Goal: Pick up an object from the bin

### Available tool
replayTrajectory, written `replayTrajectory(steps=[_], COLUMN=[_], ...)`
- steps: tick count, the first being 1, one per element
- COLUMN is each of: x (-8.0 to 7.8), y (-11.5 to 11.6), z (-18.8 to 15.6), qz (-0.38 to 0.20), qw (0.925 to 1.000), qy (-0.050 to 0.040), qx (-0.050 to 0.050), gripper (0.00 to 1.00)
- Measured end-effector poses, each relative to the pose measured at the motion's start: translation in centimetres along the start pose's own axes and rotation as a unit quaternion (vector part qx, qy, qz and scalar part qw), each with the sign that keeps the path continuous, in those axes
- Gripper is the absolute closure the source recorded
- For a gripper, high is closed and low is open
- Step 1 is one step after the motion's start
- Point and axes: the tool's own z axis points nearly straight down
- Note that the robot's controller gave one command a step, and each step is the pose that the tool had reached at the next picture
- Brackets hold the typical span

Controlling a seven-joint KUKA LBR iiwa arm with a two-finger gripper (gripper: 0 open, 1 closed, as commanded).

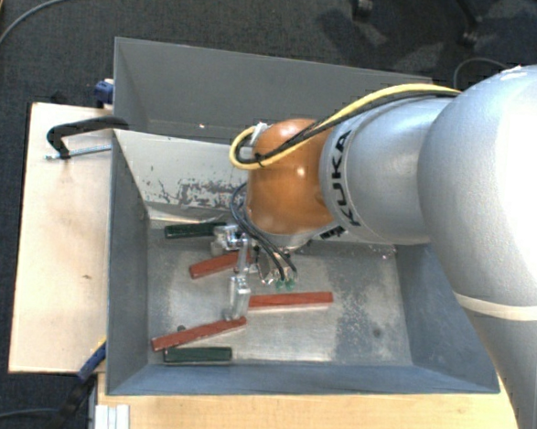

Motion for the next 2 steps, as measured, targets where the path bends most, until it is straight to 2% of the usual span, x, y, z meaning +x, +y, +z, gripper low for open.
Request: replayTrajectory(steps=[1, 2], x=[-0.2, 1.0], y=[0.2, 4.4], z=[-0.1, -16.6], qz=[-0.002, -0.013], qw=[1.0, 0.9999], qy=[-0.0017, -0.0089], qx=[-0.001, -0.002], gripper=[1.0, 1.0])
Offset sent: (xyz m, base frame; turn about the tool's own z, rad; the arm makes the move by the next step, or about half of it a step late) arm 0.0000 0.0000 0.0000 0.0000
